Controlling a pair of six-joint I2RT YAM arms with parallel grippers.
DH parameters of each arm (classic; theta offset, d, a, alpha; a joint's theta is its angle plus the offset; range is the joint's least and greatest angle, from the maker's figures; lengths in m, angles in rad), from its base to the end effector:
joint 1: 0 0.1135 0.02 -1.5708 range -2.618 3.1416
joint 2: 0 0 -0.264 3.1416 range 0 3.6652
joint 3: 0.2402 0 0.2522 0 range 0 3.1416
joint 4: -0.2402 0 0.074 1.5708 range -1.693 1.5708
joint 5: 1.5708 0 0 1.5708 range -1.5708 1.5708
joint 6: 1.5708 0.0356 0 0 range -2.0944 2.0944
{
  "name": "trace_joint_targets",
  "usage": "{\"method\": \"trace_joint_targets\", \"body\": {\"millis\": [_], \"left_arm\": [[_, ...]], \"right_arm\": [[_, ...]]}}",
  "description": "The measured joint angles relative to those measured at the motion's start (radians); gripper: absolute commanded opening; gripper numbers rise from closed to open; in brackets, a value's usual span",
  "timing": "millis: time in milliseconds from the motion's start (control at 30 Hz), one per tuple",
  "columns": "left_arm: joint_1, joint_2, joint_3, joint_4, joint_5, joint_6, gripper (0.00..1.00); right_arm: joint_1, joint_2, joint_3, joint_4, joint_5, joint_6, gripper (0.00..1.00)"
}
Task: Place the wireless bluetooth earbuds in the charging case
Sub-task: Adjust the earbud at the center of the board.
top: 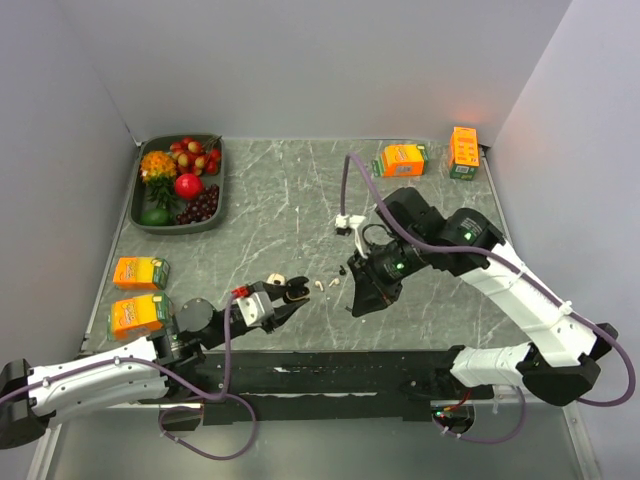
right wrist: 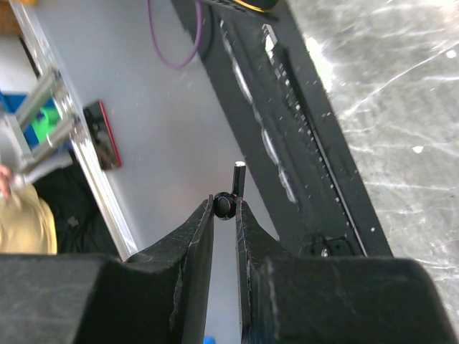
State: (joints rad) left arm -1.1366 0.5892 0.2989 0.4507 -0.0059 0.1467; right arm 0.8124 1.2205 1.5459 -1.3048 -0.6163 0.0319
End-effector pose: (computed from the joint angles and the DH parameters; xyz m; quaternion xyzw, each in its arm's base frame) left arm 0.0677 -0.1456 0.2651 0.3862 0.5206 -0.3600 0.6710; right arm 0.1225 0.1592 0.4111 -0.4285 0.8094 0.3784 0.1344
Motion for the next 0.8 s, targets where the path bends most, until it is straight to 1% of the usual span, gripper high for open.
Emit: {"method": "trace_joint_targets", "body": {"millis": [133, 333, 500, 800], "left_arm": [[-0.002, 0.018, 0.031, -0.078, 0.07, 0.018, 0.01], [-0.004, 0.017, 0.055, -0.157, 0.114, 0.056, 0.01], [-0.004, 0.018, 0.057, -0.182, 0.134, 0.073, 0.01], [-0.004, 0.023, 0.057, -0.188, 0.149, 0.069, 0.01]], "right_arm": [[0.05, 0.023, 0.0, -0.014, 0.012, -0.005, 0.0], [0.067, 0.045, -0.013, -0.015, 0.014, -0.009, 0.0], [0.087, 0.072, -0.013, -0.014, 0.016, -0.029, 0.0], [0.204, 0.137, 0.056, -0.02, 0.1, -0.06, 0.0]]}}
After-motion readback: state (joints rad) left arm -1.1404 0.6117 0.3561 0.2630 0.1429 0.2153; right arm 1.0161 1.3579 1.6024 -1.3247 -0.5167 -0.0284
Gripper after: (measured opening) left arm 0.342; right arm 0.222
